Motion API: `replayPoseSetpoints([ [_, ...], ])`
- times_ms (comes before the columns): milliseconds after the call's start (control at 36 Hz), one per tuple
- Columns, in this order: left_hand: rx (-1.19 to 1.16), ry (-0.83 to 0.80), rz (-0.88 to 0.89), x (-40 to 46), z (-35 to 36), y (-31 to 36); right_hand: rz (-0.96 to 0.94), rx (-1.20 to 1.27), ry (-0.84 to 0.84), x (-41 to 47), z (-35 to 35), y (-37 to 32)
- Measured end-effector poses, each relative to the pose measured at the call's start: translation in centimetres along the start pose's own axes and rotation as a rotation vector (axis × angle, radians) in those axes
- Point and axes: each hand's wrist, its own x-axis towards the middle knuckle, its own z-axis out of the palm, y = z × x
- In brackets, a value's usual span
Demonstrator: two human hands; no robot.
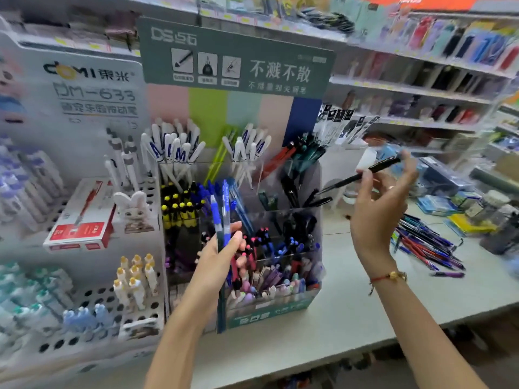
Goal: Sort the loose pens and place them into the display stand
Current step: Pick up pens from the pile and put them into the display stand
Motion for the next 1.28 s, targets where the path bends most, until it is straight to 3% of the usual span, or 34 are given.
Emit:
replayPoseSetpoints([
  [111,-0.031,-0.041,-0.071,1.0,1.5,-0.4,-0.062,-0.101,-0.051,1.1,1.7,1.8],
  [222,-0.074,-0.072,-0.146,1.2,2.2,-0.6,-0.188,-0.298,-0.232,-0.4,3.6,4.3],
  [444,-0.104,-0.126,-0.207,0.7,1.4,-0.8,-0.221,-0.594,-0.406,-1.9,3.7,7.1],
  [528,-0.116,-0.114,-0.18,0.7,1.3,-0.9,-0.163,-0.597,-0.404,-2.0,2.9,6.3],
  [611,-0.161,-0.073,-0.148,0.8,1.5,-1.0,-0.136,-0.368,-0.36,-3.5,1.5,3.5],
  [778,-0.359,0.044,-0.028,0.8,2.6,-0.6,0.385,-0.016,-1.051,-7.4,-0.3,-1.7],
  [861,-0.354,0.072,0.032,0.6,2.9,-0.7,0.453,0.05,-1.165,-8.6,-0.7,-2.4],
  [1028,-0.385,0.079,0.064,-0.2,2.6,-1.2,0.441,0.079,-1.072,-10.2,-0.8,-2.1],
  [1167,-0.199,0.176,0.058,-0.6,0.7,-1.6,0.615,0.25,-0.766,-10.0,-2.0,-1.6],
  [1278,-0.013,0.25,0.101,-1.2,-1.5,-1.7,0.615,0.288,-0.557,-8.3,-3.2,0.0],
])
